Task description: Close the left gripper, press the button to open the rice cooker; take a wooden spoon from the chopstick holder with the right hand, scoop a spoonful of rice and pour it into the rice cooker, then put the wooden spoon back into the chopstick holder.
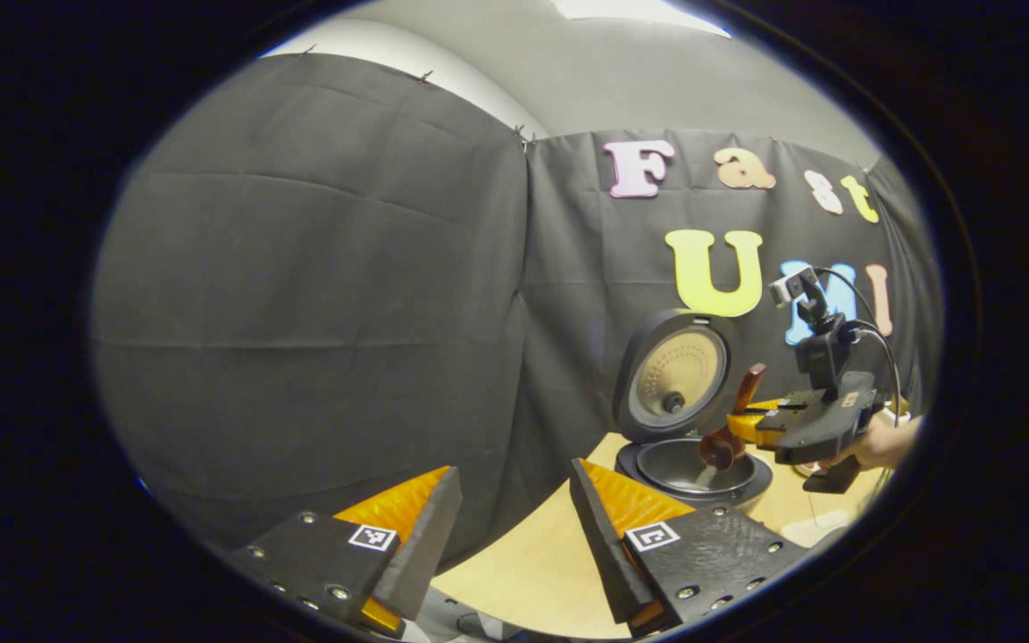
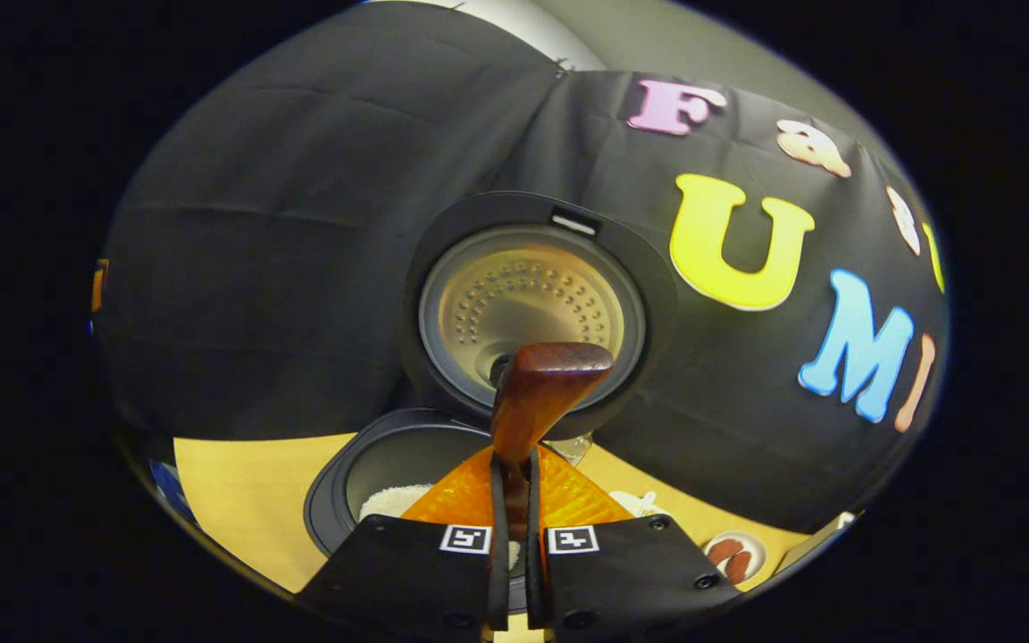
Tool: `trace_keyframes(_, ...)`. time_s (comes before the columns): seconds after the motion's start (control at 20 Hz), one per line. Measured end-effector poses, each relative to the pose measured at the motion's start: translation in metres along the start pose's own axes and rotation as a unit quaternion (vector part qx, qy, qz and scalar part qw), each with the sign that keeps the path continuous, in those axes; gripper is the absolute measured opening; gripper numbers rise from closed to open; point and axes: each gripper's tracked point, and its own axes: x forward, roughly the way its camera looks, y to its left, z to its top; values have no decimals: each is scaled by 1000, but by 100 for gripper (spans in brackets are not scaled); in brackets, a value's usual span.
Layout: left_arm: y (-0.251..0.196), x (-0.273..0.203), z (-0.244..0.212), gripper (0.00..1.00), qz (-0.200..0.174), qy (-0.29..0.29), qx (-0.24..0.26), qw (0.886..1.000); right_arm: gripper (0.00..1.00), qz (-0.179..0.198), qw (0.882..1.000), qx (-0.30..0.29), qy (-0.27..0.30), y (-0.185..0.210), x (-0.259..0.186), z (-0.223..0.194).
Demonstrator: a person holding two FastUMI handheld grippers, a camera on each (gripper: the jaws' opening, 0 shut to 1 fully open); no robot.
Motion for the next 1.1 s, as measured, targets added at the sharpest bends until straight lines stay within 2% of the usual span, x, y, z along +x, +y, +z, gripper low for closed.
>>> trace_keyframes(0.15, -2, 3, 4, 75, -4, -3, 2, 1000, 9, -16, 1000, -19, -8, -4, -5, 2)
trace_keyframes(0.2, -3, 3, 6, 75, -7, -3, 2, 1000, 9, -11, 1000, 4, -7, -4, -9, 2)
trace_keyframes(0.3, -6, 2, 12, 75, -13, -6, 1, 1000, 9, 0, 996, 88, 6, -8, -16, -2)
trace_keyframes(0.35, -11, 4, 15, 75, -17, -9, -1, 1000, 6, 6, 990, 140, 14, -11, -22, -3)
trace_keyframes(0.4, -15, 5, 17, 75, -23, -12, -1, 1000, 9, 15, 981, 193, 17, -14, -28, -1)
trace_keyframes(0.45, -20, 5, 20, 78, -28, -14, -1, 999, 9, 20, 969, 244, 18, -17, -32, 0)
trace_keyframes(0.5, -25, 5, 22, 75, -35, -16, 2, 999, 9, 22, 957, 290, 20, -22, -36, 1)
trace_keyframes(0.6, -37, 7, 28, 75, -50, -21, 4, 999, 9, 18, 933, 358, 20, -40, -51, 2)
trace_keyframes(0.65, -45, 7, 32, 76, -59, -23, 4, 998, 9, 14, 925, 379, 17, -48, -62, 3)
trace_keyframes(0.7, -51, 7, 33, 78, -69, -27, 2, 997, 6, 7, 919, 394, 13, -59, -72, 2)
trace_keyframes(0.85, -74, 12, 43, 78, -97, -35, 1, 995, 9, -21, 908, 419, 2, -93, -104, -6)
trace_keyframes(1.0, -106, 12, 54, 76, -125, -48, 3, 991, 9, -55, 901, 430, -2, -128, -141, -24)
trace_keyframes(1.05, -117, 13, 57, 78, -133, -50, 4, 990, 5, -68, 899, 432, -3, -140, -152, -32)
trace_keyframes(1.1, -126, 12, 60, 75, -141, -52, 5, 989, 9, -82, 898, 433, -3, -152, -163, -39)
